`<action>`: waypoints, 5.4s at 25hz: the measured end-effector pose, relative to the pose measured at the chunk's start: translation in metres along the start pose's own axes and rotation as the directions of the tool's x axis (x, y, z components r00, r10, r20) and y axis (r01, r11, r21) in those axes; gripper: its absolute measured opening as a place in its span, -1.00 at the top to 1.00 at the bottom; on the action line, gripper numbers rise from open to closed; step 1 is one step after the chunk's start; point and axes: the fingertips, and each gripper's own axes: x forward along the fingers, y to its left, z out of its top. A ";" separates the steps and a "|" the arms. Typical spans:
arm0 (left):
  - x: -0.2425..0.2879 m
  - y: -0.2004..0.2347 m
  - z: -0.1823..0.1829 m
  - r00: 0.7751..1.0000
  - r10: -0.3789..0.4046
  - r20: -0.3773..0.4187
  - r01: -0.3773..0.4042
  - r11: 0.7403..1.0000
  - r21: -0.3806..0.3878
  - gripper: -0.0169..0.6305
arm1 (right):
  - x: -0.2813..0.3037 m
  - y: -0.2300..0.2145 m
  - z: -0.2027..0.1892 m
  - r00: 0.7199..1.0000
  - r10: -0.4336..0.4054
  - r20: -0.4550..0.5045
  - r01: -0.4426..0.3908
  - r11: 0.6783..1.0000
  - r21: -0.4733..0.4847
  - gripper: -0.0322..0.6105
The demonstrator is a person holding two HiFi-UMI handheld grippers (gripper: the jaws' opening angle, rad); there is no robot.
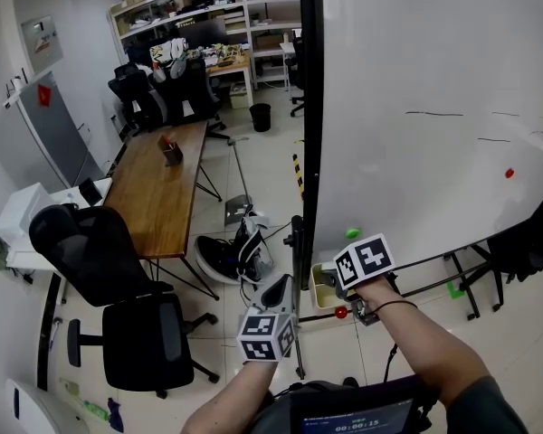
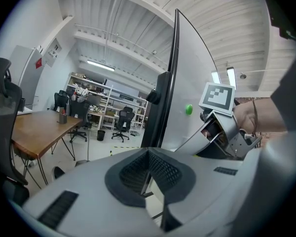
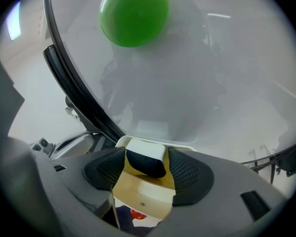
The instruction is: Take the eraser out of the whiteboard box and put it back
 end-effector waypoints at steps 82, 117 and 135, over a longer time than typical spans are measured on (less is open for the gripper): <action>-0.141 -0.327 0.074 0.943 -0.241 0.230 0.221 0.969 0.107 0.88 | -0.427 -0.065 -0.144 0.534 0.153 0.832 0.016 0.982 -0.190 0.82; -0.121 -0.487 0.072 0.936 -0.265 0.233 0.235 0.961 0.148 0.88 | -0.541 -0.182 -0.231 0.516 0.089 0.852 0.069 0.987 -0.145 0.83; -0.118 -0.487 0.065 0.936 -0.273 0.223 0.248 0.960 0.131 0.88 | -0.543 -0.185 -0.234 0.519 0.076 0.852 0.078 0.988 -0.135 0.83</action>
